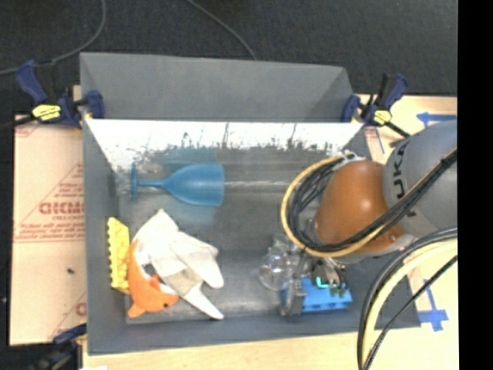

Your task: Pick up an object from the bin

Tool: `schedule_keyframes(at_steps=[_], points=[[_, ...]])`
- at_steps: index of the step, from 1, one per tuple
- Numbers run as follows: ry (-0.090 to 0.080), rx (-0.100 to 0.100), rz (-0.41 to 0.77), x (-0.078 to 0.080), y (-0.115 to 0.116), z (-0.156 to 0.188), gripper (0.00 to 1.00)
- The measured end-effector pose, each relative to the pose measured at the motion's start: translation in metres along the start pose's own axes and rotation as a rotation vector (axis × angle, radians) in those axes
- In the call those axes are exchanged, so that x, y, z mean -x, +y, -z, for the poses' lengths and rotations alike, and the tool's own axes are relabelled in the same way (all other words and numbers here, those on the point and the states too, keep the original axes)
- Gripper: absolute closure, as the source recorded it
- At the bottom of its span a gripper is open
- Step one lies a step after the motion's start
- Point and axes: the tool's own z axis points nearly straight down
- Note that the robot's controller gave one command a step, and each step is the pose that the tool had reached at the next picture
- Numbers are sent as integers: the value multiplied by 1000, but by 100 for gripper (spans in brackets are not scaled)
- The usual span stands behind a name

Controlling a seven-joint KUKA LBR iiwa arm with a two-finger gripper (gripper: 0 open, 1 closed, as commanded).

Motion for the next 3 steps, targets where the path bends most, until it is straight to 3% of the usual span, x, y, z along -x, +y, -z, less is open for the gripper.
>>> schedule_keyframes(at_steps=[1, 2, 3], points=[[0, -1, 1, 0, -1, 0, 0], [-11, 0, 14, -9, -8, -12, 100], [-11, 0, 15, -9, -8, -12, 100]])
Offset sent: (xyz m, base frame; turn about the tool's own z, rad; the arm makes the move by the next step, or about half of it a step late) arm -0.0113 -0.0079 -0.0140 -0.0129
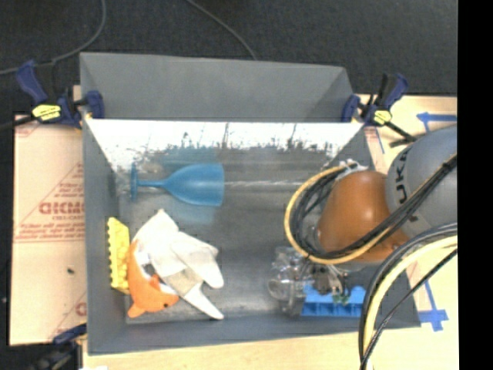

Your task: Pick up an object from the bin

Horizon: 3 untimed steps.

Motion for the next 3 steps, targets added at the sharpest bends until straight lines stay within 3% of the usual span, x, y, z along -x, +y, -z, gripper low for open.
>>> schedule_keyframes(at_steps=[1, 3], points=[[-6, -1, 24, 0, -13, 16, 100], [-2, 0, -20, 2, -3, 4, 100]])
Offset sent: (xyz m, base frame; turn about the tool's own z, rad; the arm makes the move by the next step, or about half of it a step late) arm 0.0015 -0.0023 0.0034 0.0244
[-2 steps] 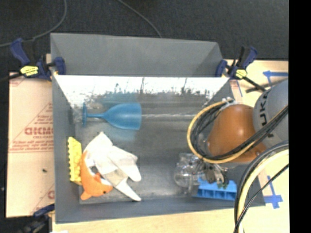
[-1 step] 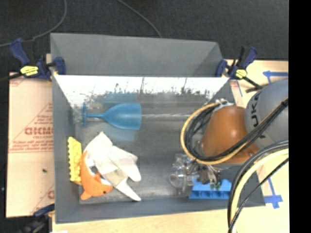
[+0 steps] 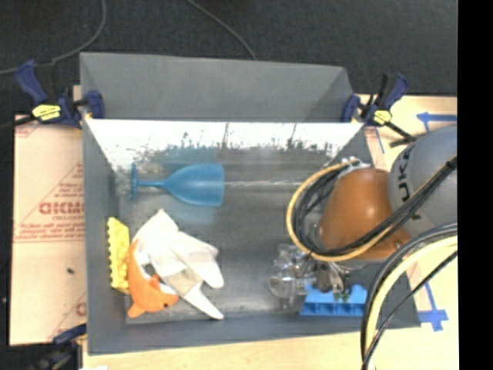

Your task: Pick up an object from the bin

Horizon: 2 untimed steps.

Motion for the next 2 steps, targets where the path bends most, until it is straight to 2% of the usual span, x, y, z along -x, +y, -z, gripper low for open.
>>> schedule_keyframes(at_steps=[2], points=[[0, -1, 2, 0, 0, 0, 100]])
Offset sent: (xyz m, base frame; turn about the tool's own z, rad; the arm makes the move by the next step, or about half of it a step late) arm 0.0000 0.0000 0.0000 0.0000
